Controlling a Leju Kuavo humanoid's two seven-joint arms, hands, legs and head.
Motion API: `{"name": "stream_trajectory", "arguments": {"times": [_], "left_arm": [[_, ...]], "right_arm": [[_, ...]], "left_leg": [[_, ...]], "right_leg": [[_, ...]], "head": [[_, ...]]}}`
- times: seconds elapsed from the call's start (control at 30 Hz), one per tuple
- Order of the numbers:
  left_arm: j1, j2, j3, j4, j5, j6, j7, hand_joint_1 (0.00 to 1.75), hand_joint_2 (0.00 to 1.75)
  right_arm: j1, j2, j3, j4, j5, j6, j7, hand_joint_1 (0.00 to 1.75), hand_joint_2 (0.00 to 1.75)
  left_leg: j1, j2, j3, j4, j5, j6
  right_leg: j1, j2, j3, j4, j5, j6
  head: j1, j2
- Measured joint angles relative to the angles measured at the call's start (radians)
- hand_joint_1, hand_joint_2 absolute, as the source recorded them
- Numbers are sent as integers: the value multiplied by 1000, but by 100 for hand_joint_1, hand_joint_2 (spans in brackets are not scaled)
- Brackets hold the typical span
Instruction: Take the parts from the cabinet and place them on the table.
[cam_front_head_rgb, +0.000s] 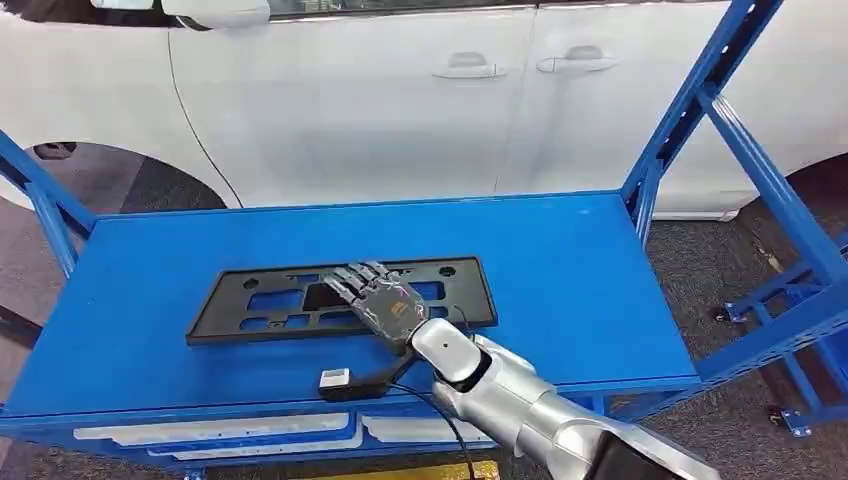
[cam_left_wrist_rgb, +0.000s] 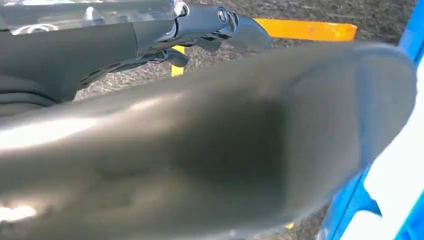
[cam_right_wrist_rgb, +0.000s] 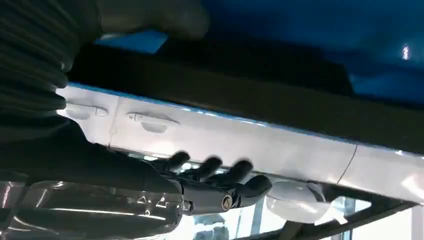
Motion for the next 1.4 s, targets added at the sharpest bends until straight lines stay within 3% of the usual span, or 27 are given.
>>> {"name": "stream_trajectory", "arguments": {"times": [0.07, 0.1, 0.13, 0.2, 0.27, 0.33, 0.37, 0.5, 0.53, 0.57, 0.67, 0.7, 0.73, 0.77, 0.83, 0.87, 0.9, 0.93, 1.03, 1.1, 1.13, 1.17, 1.2, 1.23, 1.3, 1.37, 1.4], "left_arm": [[-2, 0, -1, 0, 0, -1, -1, 0, 0], [-3, 0, -1, 0, 0, -1, -1, 0, 0], [-3, 0, -1, 0, 0, -1, -1, 0, 0], [-2, 0, -2, 0, 0, -1, -1, 0, 0], [-2, 0, -3, 0, 0, -1, -1, 0, 0], [-3, 0, -3, 0, 0, -1, -2, 0, 0], [-3, 0, -4, 0, 0, -1, -2, 0, 0], [-3, 0, -5, 0, 0, -1, -4, 0, 0], [-4, 0, -5, 0, 0, -1, -8, 0, 0], [-4, 0, -5, 0, 0, -2, -11, 0, 0], [-2, 0, -6, 0, -4, 2, -39, 0, 0], [-1, 0, -8, 0, -12, 7, -59, 0, 175], [0, 0, -14, 0, -14, 11, -84, 0, 175], [-1, 0, -16, 0, -14, 11, -98, 0, 175], [-1, 2, -17, 0, -12, 12, -112, 0, 175], [-2, 2, -17, 1, -10, 12, -119, 0, 175], [-4, 2, -17, 1, -9, 11, -122, 0, 175], [-5, 2, -17, 1, -8, 11, -124, 0, 175], [-2, 2, -17, 1, -2, 24, -123, 0, 175], [-3, 0, -17, 2, 0, 27, -123, 0, 175], [-4, 0, -17, 2, 0, 30, -122, 0, 175], [-4, 1, -17, 2, 0, 32, -120, 0, 175], [-4, 1, -17, 2, 0, 38, -118, 0, 175], [-3, 1, -16, 3, 0, 40, -117, 0, 175], [1, 1, -16, 3, 0, 38, -118, 0, 175], [-1, 1, -16, 3, 0, 40, -127, 0, 175], [-3, 1, -16, 3, 0, 41, -135, 0, 175]], "right_arm": [[-1, 0, -6, 8, -4, 4, 0, 175, 175], [-1, 0, -8, 11, -5, 6, -1, 175, 175], [1, 0, -10, 17, -6, 13, -3, 175, 175], [6, 0, -11, 26, -8, 20, -6, 175, 175], [7, 0, -12, 29, -10, 22, -6, 175, 175], [2, 1, -18, 29, -10, 26, -6, 175, 175], [0, 2, -19, 29, -10, 28, -8, 175, 175], [-3, 8, -24, 29, -10, 38, -14, 175, 175], [-4, 11, -26, 27, -10, 39, -15, 175, 175], [-4, 11, -27, 26, -10, 41, -15, 175, 175], [-2, 14, -29, 22, -10, 41, -16, 175, 175], [1, 13, -31, 19, -10, 41, -16, 175, 175], [4, 12, -36, 14, -10, 41, -17, 175, 175], [6, 10, -41, 6, -10, 41, -17, 175, 175], [9, 8, -51, -13, -12, 41, -18, 175, 175], [9, 6, -58, -25, -15, 41, -18, 175, 175], [8, 3, -65, -37, -18, 41, -18, 175, 175], [8, 2, -70, -45, -19, 40, -18, 175, 175], [24, -8, -87, -93, -26, 37, -21, 175, 175], [30, -19, -106, -142, -29, 37, -22, 175, 175], [30, -21, -111, -156, -29, 36, -24, 175, 175], [33, -24, -113, -163, -32, 35, -26, 175, 175], [45, -30, -119, -179, -60, 29, -44, 175, 175], [61, -43, -130, -213, -106, 24, -70, 175, 175], [95, -65, -168, -309, -270, 26, -154, 175, 175], [114, -83, -227, -429, -505, 91, -260, 175, 175], [128, -98, -267, -499, -686, 165, -334, 175, 175]], "left_leg": [[3, 3, 4, -7, 5, 12], [3, 3, 2, -6, 5, 17], [1, 4, 1, -6, 5, 19], [0, 4, 0, -4, 5, 19], [0, 2, 1, 0, 3, 18], [0, 0, 3, 5, -2, 14], [-3, 0, 0, 9, -5, 9], [-2, 1, 1, 8, -6, -14], [-1, 1, -3, 15, -13, -20], [0, 2, -11, 42, -35, -26], [4, 2, -112, 266, -145, -40], [5, 2, -140, 323, -157, -43], [7, 2, -142, 323, -142, -44], [8, 2, -120, 277, -109, -44], [11, 3, -37, 110, -24, -42], [13, 3, 0, 28, -8, -39], [6, 2, 7, 11, -14, -35], [6, 0, 3, 17, -15, -22], [10, 1, 1, 9, -9, -3], [9, 2, 1, 8, -7, 4], [7, 5, 0, 8, -7, 15], [5, 5, -1, 8, -7, 16], [4, 5, -1, 9, -8, 17], [4, 4, 0, 10, -9, 19], [3, 1, 2, 14, -13, 19], [1, 1, 8, 18, -20, 14], [-2, 1, 8, 20, -23, 9]], "right_leg": [[-4, -1, -20, 49, -40, 8], [-4, -1, -49, 109, -74, 9], [-5, -1, -100, 217, -122, 11], [-5, -1, -153, 322, -146, 13], [-5, -2, -119, 246, -85, 10], [-4, -2, -28, 61, 1, -1], [-1, -3, -7, 17, -6, -7], [7, -1, -9, 10, -1, -21], [-3, -3, -4, 1, 4, -28], [-4, -4, -2, -1, 5, -30], [-4, -5, -3, 0, 4, -35], [-4, -6, -3, 0, 4, -35], [-4, -5, -3, 0, 4, -35], [-4, -5, -2, 1, 4, -34], [-5, -3, 3, 1, 1, -30], [-4, -2, 4, 2, -1, -25], [4, 1, -2, 9, -3, -17], [2, 2, -7, 8, 1, -11], [3, 2, -8, 10, -4, 4], [-2, 0, -38, 75, -50, 12], [-2, 0, -79, 162, -95, 14], [-2, 0, -118, 245, -130, 14], [-3, 0, -158, 327, -155, 15], [-3, 0, -170, 349, -153, 15], [-3, 0, -135, 267, -94, 9], [-3, -1, -50, 89, -4, -1], [2, -2, -23, 33, -2, -5]], "head": [[2, 0], [1, 0], [1, 0], [1, 0], [1, 0], [1, 0], [1, 0], [0, 0], [1, 0], [-1, 0], [-1, 0], [-2, 0], [-1, 0], [-2, 0], [-2, 0], [-1, 0], [-1, 0], [0, 0], [1, 0], [6, 0], [6, 0], [6, 0], [6, 0], [6, 0], [6, 0], [6, 0], [6, 0]]}}
